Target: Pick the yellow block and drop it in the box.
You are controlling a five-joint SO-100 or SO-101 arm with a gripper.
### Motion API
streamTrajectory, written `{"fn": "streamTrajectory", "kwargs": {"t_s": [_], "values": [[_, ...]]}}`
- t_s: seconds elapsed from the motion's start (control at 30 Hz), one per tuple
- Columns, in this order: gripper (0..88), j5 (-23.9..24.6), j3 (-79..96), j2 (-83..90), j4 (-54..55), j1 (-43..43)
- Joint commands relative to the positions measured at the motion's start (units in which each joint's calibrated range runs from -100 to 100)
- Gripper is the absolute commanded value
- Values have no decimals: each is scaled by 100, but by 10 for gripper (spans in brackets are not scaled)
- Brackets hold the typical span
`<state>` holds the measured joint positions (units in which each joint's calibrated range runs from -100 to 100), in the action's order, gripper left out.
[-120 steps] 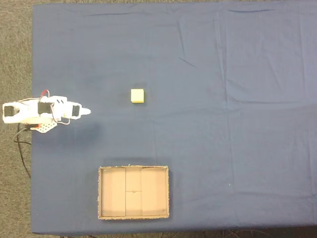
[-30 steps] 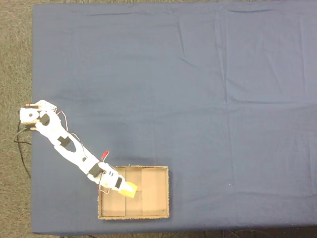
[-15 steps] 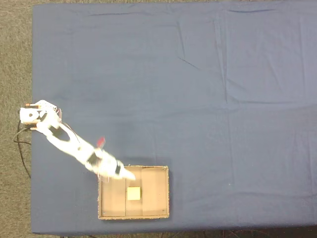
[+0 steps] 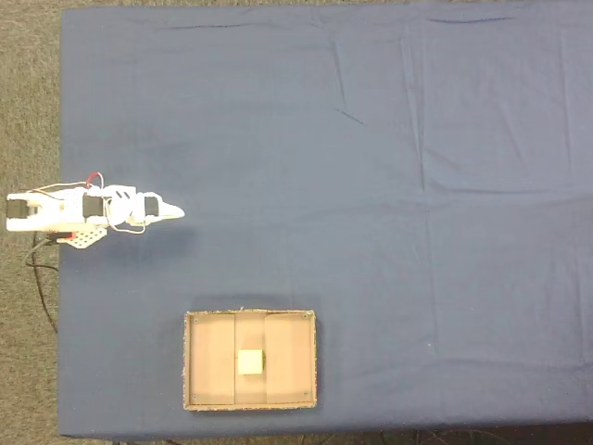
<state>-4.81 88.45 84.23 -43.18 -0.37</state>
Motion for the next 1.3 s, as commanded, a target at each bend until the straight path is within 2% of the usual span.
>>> {"fn": "streamTrajectory", "kwargs": {"t_s": [0.0, 0.1, 0.17, 0.43, 0.6, 1.27], "values": [[2, 24, 992, 632, 263, -109], [2, 63, 1128, 893, 122, -187], [2, 127, 1128, 1332, -457, -258], [2, 166, 1128, 1332, -465, -203], [2, 430, 1128, 1341, -457, -54], [2, 435, 1128, 1341, -465, -22]]}}
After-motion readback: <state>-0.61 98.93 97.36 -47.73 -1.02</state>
